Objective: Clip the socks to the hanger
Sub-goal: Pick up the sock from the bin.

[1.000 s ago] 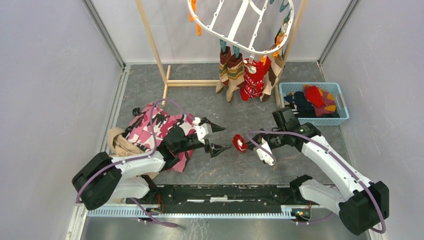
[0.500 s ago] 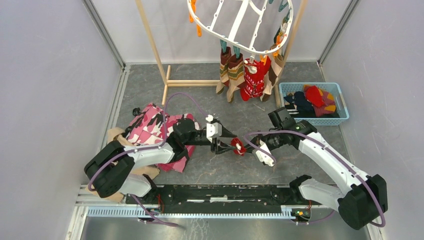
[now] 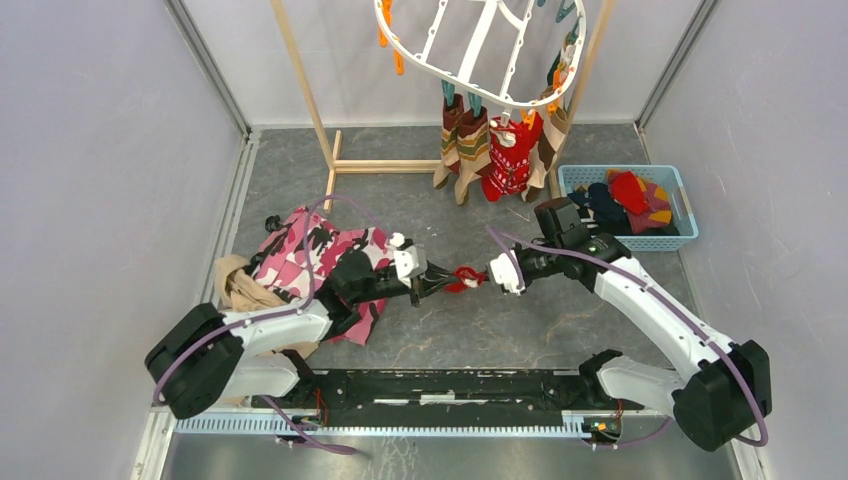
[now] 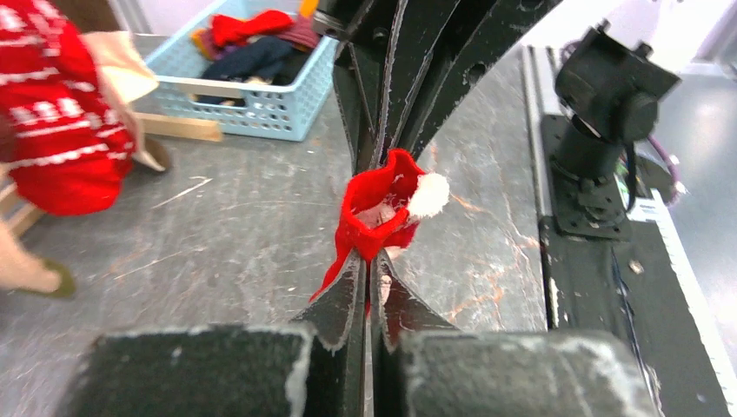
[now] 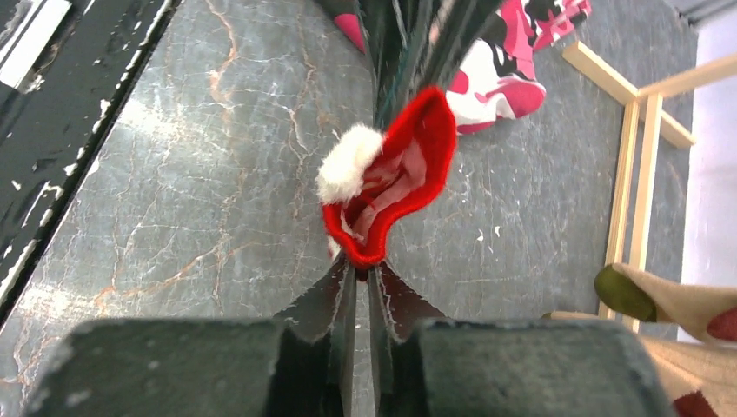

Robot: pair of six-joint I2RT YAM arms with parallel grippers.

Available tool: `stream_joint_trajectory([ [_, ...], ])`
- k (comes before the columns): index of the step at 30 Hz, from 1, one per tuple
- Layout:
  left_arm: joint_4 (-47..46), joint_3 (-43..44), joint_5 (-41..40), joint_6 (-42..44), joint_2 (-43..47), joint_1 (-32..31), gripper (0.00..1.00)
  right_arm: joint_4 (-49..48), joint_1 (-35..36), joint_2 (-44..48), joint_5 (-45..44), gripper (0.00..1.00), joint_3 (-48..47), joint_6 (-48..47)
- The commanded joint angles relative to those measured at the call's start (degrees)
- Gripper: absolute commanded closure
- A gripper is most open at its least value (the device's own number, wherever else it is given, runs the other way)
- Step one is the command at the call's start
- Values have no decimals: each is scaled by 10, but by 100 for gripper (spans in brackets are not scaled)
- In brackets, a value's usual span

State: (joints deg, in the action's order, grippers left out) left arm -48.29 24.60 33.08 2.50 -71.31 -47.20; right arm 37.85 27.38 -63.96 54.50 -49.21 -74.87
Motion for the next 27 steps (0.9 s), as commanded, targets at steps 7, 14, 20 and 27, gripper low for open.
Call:
stream_joint_trajectory([
  [7, -130, -79, -194, -98, 82, 1, 98, -120, 2, -26, 12, 58, -20, 210],
  [14, -128, -60, -225, -140, 67, -10, 98, -270, 1, -2, 23, 32, 36, 368],
  [20, -117, -35, -295, -147, 48, -45, 98, -373, 2, 6, 4, 33, 70, 485],
  [27, -118, -16, -360, -150, 30, -76, 98, -447, 2, -1, -44, 51, 90, 572],
])
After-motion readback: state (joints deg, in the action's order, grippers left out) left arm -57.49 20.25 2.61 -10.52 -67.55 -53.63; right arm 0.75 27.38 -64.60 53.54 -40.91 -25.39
